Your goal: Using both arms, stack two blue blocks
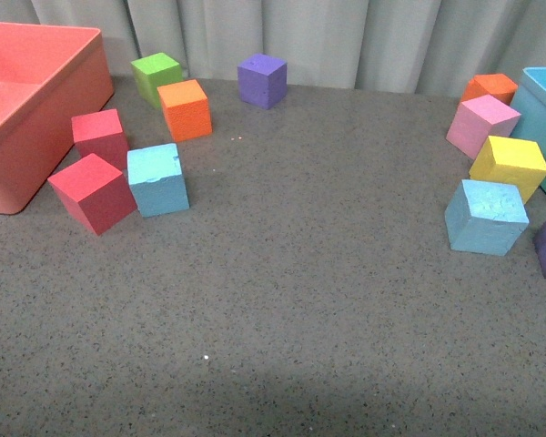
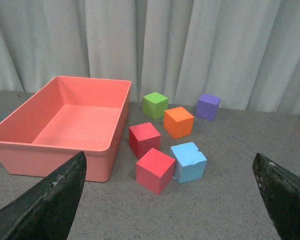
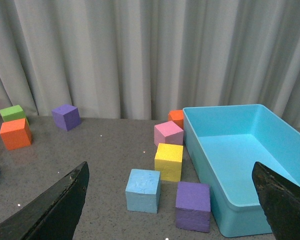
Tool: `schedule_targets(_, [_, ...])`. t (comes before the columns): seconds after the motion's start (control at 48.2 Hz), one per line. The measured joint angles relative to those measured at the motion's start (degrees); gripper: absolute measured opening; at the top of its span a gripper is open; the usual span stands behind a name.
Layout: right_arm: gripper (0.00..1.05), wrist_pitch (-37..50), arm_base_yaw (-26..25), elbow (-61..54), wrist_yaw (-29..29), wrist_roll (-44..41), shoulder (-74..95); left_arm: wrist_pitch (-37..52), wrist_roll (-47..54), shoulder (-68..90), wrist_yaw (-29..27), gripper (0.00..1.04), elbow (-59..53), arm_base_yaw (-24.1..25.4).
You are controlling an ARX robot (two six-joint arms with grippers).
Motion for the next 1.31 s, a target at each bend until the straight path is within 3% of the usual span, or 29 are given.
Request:
schedule_targets(0.954, [0.95,0.0,0.0,0.0,0.0,0.0,0.0,0.0,0.0,0.0,0.0,0.98,0.0,0.0])
schedule_targets(0.996, [0.95,-0.8,0.6,0.2,2.0,-0.9,0.5,0.0,0.0,0.0,0.0,0.98,0.0,0.0])
schedule_targets(1.079, [0.95,-6.4,3.9,4.1,13.9,-3.6,7.9,0.0,0.0,0.0,-0.1,0.98,0.0,0.0])
schedule_targets(1.141, [0.95,-5.3,4.0,6.3,14.5,-3.6,14.3,0.0,0.0,0.0,0.0,0.98,0.0,0.0])
schedule_targets(1.307, [0.95,5.8,2.2,12.6,9.4,-2.0,34.6,0.0,0.0,0.0,0.0,0.98,0.0,0.0])
